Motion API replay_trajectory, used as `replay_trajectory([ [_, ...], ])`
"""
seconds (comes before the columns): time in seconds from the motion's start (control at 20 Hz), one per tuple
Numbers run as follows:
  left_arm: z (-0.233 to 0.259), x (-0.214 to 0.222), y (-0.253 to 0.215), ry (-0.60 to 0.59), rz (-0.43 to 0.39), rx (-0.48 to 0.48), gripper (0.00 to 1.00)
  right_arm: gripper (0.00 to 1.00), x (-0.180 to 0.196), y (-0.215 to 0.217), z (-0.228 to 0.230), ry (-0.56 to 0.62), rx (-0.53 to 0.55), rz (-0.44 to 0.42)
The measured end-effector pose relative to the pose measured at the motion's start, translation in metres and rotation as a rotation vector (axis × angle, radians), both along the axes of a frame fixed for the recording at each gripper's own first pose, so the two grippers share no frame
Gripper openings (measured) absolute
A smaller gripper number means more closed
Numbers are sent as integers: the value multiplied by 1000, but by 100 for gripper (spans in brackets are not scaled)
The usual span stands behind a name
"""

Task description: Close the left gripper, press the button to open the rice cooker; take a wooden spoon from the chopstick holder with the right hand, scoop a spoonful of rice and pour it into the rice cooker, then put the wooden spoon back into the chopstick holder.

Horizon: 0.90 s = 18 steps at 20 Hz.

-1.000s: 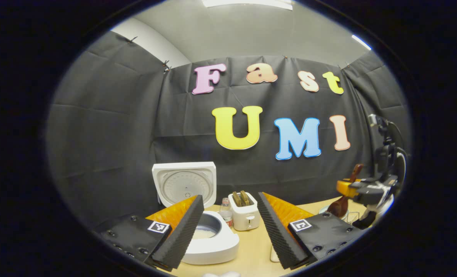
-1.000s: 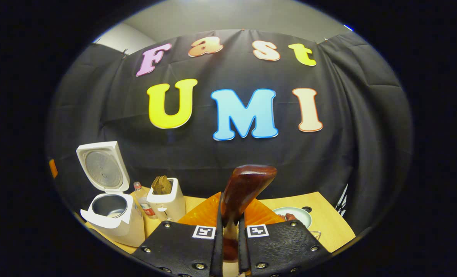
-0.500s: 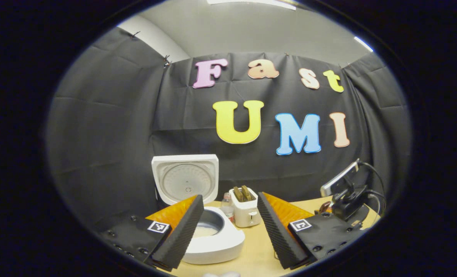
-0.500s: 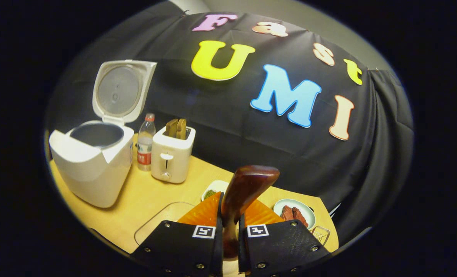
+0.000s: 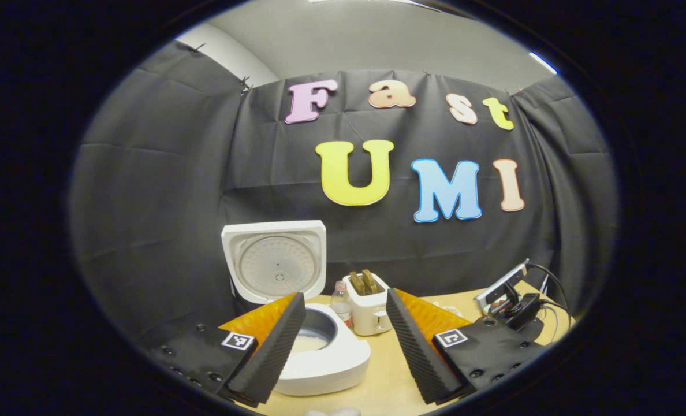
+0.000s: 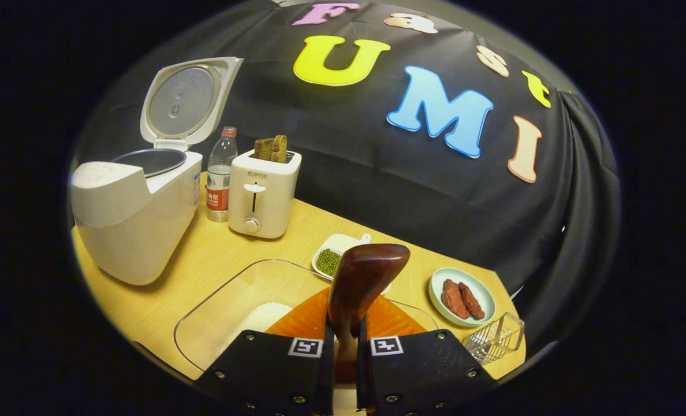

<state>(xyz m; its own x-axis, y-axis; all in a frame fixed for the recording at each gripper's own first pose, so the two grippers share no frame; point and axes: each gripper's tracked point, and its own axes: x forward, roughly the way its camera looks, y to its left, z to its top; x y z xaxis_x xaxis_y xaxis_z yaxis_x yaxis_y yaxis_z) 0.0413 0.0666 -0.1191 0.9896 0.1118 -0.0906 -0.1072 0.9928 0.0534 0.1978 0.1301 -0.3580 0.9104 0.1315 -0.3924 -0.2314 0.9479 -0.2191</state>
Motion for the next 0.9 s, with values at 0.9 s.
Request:
replay_trajectory([
  [0.9,-6,-9,18,17,29,8,99,16,-9,21,-7,330,893,-175],
])
